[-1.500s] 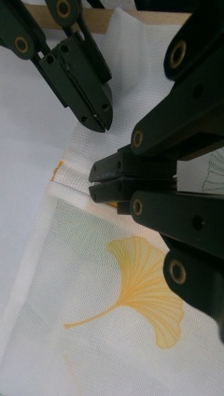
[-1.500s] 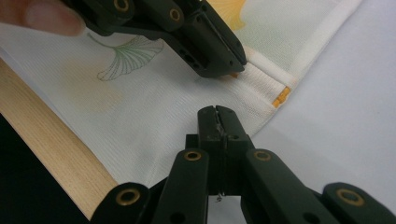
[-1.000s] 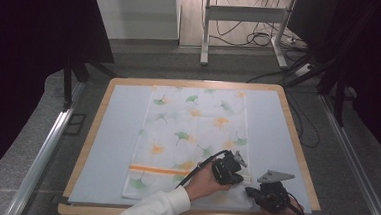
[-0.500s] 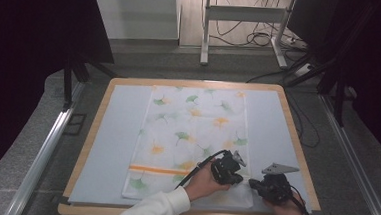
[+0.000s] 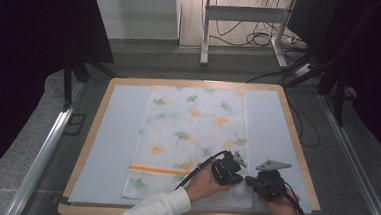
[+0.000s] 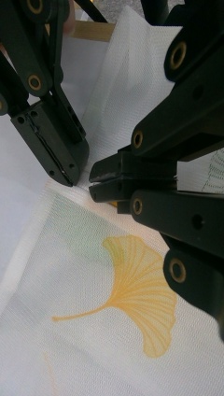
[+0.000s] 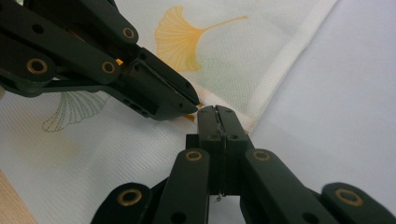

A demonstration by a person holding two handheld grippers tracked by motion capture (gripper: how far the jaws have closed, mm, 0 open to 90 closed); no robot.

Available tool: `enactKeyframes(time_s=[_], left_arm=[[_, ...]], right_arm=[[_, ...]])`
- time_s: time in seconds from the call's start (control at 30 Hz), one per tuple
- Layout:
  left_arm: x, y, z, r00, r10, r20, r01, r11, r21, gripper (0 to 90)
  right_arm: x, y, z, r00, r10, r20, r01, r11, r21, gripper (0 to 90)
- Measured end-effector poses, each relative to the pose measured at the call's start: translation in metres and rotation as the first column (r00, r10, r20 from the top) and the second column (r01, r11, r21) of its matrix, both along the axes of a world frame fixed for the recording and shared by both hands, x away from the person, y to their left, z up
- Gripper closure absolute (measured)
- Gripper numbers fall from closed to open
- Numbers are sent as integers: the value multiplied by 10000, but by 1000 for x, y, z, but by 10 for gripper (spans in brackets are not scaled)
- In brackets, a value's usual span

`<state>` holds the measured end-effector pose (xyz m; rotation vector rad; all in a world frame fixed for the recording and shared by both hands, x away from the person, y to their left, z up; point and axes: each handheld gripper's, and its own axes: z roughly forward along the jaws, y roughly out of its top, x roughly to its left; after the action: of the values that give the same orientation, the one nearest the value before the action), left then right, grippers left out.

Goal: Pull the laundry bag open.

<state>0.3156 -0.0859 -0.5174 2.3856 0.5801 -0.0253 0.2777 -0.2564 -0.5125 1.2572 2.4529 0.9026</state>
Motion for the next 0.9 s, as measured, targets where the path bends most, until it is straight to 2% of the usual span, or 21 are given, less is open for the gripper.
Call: enactKeyframes(time_s=[0.07,0.27,0.53,0.57,0.73,0.9], left_arm=[[0,0,0,9999,95,-57,-95,9999,-102,899],[-1,0,0,9999,154,-35,-155,9999,-60,900],[-1,1,-1,9997,236,-98,-238,9996,-135,900],[-1,2,-1,9993,315,-225,-319,9994,-165,900],[0,2,0,9997,198,-152,-198,9998,-28,900],[-1,2,-1,9992,347,-194,-350,9993,-165,900]], right_arm=[[0,-1,0,10000,-14,-76,15,10000,62,900],[1,-2,0,9999,-46,-139,48,9999,109,900],[1,-1,0,9999,-23,-149,24,9999,100,900],[0,-1,0,9999,-19,-132,21,9999,128,900],[0,-1,0,9999,27,-101,-26,10000,95,900],[0,-1,0,10000,53,-67,-53,10000,48,900]])
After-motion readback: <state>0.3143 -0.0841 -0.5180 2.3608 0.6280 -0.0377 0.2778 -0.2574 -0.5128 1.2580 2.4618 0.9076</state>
